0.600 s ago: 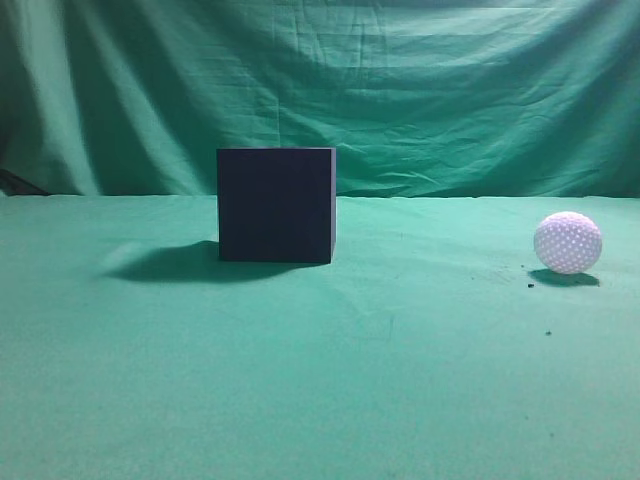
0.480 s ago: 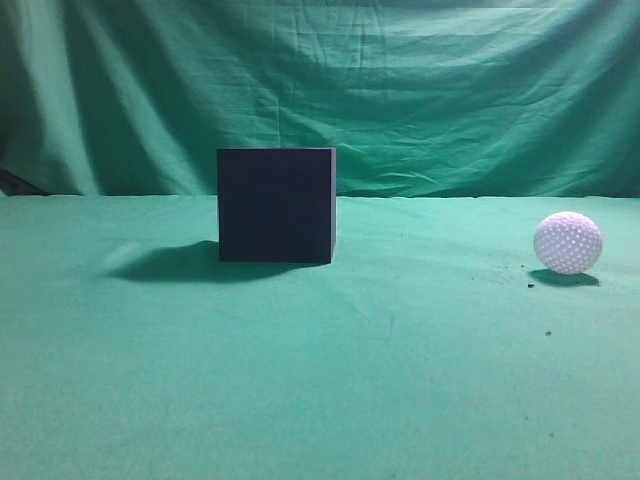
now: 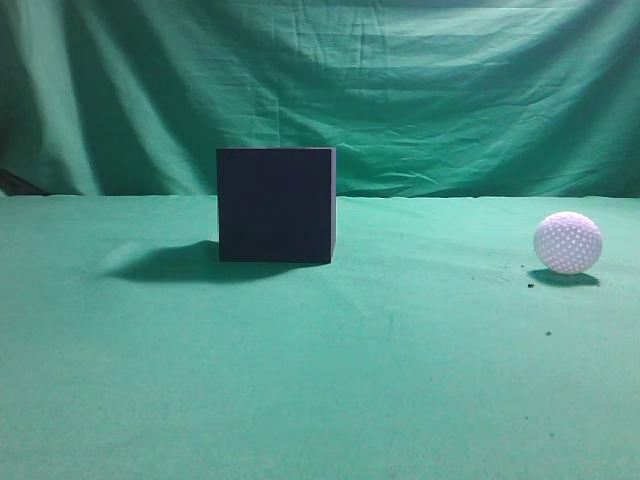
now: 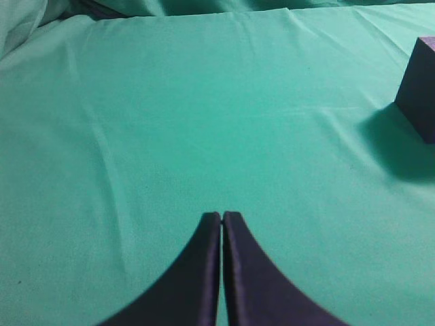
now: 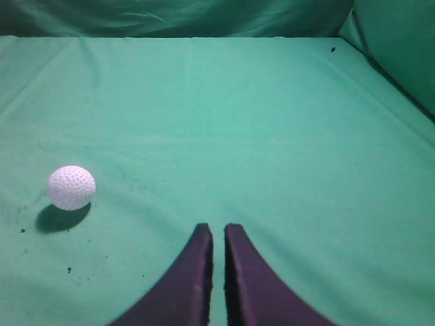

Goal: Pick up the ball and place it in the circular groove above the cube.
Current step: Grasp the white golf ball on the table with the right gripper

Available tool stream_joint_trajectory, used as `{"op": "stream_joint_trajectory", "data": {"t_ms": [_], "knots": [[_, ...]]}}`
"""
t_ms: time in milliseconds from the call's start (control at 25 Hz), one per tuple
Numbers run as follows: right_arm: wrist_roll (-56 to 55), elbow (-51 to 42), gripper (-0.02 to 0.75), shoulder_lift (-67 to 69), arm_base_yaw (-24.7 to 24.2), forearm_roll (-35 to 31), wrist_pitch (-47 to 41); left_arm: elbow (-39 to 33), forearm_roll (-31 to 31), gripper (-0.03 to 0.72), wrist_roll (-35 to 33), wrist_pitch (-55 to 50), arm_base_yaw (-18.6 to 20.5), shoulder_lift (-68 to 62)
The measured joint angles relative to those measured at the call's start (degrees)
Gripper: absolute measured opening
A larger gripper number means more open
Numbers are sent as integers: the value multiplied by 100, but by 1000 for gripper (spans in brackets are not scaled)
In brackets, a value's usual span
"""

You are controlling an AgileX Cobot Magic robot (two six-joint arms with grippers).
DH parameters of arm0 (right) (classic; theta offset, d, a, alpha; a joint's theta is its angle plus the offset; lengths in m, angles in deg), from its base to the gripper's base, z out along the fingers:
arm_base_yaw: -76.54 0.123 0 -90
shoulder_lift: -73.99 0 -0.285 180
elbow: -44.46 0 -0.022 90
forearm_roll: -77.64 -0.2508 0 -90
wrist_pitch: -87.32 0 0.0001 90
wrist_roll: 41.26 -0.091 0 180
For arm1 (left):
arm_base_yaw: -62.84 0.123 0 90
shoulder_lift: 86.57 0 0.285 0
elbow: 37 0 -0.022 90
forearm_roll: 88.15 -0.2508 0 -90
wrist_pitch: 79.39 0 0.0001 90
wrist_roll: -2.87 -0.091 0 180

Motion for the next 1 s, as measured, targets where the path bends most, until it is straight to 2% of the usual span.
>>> {"op": "stream_joint_trajectory", "data": {"t_ms": [280,520,640,840,1000], "knots": [[12,-11,48,0,0,35,201,0,0,0,0,0,0,0],[-349,-11,48,0,0,-516,2322,0,0,0,0,0,0,0],[-739,-11,48,0,0,-569,2826,0,0,0,0,0,0,0],[-926,373,48,217,0,-592,2137,0,0,0,0,0,0,0],[-987,1113,48,1197,0,-796,1229,0,0,0,0,0,0,0]]}}
